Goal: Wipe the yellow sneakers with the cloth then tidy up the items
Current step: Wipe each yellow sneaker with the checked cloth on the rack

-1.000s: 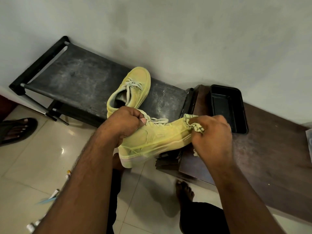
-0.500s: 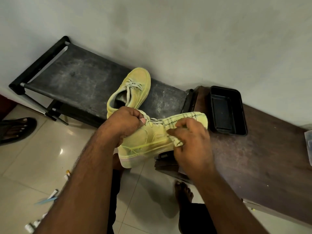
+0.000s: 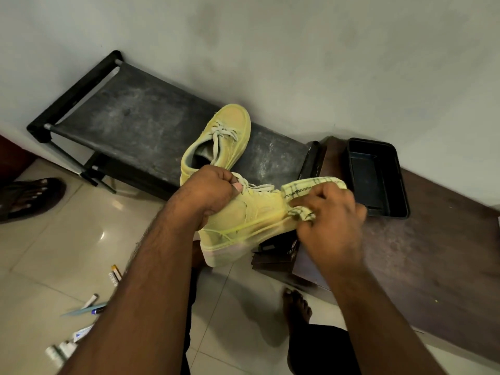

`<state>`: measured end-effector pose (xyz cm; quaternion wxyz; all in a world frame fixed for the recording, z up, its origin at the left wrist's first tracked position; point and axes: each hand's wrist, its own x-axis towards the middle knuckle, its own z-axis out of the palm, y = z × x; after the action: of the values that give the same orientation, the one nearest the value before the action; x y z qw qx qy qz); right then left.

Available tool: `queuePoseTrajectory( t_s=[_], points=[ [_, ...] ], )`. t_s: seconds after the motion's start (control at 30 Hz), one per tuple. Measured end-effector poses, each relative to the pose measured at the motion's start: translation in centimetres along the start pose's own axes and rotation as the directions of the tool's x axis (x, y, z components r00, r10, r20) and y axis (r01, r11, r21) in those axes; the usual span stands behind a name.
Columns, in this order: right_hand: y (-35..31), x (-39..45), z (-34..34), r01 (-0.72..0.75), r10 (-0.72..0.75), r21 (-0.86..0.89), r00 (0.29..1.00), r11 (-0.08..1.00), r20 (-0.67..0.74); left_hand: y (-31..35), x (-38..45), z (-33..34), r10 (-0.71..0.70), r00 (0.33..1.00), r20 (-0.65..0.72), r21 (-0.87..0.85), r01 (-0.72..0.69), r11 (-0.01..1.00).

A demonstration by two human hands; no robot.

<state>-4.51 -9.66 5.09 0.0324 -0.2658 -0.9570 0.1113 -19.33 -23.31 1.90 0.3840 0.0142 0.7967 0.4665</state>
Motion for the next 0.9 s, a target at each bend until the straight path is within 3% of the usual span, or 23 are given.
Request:
queuePoseTrajectory(
  t_s=[0.1, 0.2, 0.27, 0.43, 0.63, 0.8, 0.9],
  points=[
    [0.2, 0.4, -0.2, -0.088, 0.089, 0.02, 0.995, 0.996, -0.042, 0.0, 0.1, -0.1, 0.003, 1.0, -0.019, 0.007, -0.002, 1.0],
    [-2.2, -1.0, 1.0, 0.106, -0.108, 0.096, 0.994, 0.99, 0.012, 0.0, 0.1, -0.1, 0.004, 1.0, -0.024, 0.003, -0.004, 1.0],
    [-3.1, -1.4, 1.4, 0.14, -0.147, 0.149, 0.988, 0.979, 0.038, 0.0, 0.0, -0.1, 0.001, 1.0, -0.009, -0.005, -0.001, 1.0],
    [-1.3, 0.8, 0.0, -0.214, 0.221, 0.214, 0.975, 0.953, -0.009, 0.0, 0.0, 0.0, -0.03, 0.999, -0.011, -0.05, 0.029, 0.998],
    [-4.3, -1.0, 1.6, -0.064, 0.064, 0.391, 0.998, 0.918, 0.014, 0.0, -0.2, 0.0, -0.056, 0.998, 0.039, -0.098, 0.06, 0.993],
    [-2.4, 0.7, 0.6, -0.317, 0.357, 0.487, 0.934, 0.814, 0.011, 0.4, -0.9, -0.1, -0.057, 0.99, 0.129, -0.108, 0.071, 0.992],
    [-3.9, -0.1, 0.7, -0.255, 0.259, 0.481, 0.964, 0.839, 0.058, 0.6, -1.1, -0.1, -0.068, 0.989, 0.132, -0.111, 0.083, 0.99]
  ],
)
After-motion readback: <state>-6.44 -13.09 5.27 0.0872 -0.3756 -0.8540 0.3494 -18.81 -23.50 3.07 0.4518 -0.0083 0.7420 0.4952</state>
